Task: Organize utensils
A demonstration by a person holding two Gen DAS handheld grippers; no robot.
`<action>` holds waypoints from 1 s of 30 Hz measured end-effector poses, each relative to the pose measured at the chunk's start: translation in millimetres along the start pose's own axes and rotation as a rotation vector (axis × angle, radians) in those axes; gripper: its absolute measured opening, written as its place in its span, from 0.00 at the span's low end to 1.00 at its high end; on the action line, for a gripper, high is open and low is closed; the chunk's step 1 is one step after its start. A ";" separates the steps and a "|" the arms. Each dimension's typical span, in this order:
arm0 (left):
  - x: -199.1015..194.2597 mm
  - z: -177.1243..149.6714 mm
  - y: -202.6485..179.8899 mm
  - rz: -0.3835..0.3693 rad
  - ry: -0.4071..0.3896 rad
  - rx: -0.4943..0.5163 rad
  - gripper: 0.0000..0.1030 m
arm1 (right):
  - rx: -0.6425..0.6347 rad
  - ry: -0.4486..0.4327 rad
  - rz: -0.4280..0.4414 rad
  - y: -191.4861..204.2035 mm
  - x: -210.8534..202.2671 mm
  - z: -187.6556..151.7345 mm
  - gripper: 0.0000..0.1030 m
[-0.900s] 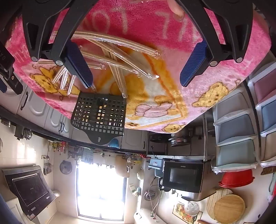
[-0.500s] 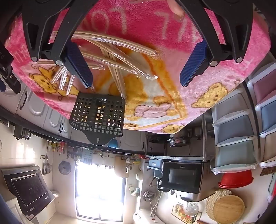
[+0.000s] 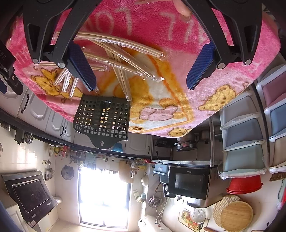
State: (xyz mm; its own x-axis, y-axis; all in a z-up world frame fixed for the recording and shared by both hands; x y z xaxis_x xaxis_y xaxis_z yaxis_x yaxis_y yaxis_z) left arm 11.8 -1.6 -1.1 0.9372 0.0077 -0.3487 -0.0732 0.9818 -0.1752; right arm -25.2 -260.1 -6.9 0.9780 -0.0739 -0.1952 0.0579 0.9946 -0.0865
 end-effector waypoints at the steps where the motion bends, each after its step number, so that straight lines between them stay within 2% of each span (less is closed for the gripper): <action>1: -0.3 -0.1 0.2 0.000 0.000 0.000 0.91 | 0.000 -0.001 0.000 0.7 0.1 -2.0 0.94; 22: -12.3 3.1 -1.1 -0.023 -0.032 -0.005 0.91 | -0.004 -0.008 0.001 -1.8 -10.9 3.5 0.94; 30: -10.7 3.7 3.6 -0.015 -0.020 -0.024 0.91 | -0.022 0.008 0.029 3.8 -10.6 6.7 0.94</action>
State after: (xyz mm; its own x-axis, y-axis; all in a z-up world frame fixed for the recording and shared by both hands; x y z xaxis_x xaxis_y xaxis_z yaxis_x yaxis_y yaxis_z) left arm 2.8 2.5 5.4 0.9448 -0.0034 -0.3275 -0.0668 0.9769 -0.2028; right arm -34.1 -255.1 1.4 0.9776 -0.0461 -0.2056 0.0255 0.9945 -0.1020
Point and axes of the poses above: each gripper's, at about its wrist camera, not at the fingertips, and x roughly the way its jaws point, y to its left, z to its top, the point moved 1 cm from there along x, roughly the way its jaws point, and after that the axes turned 6 degrees about -x, right-handed, at the moved point
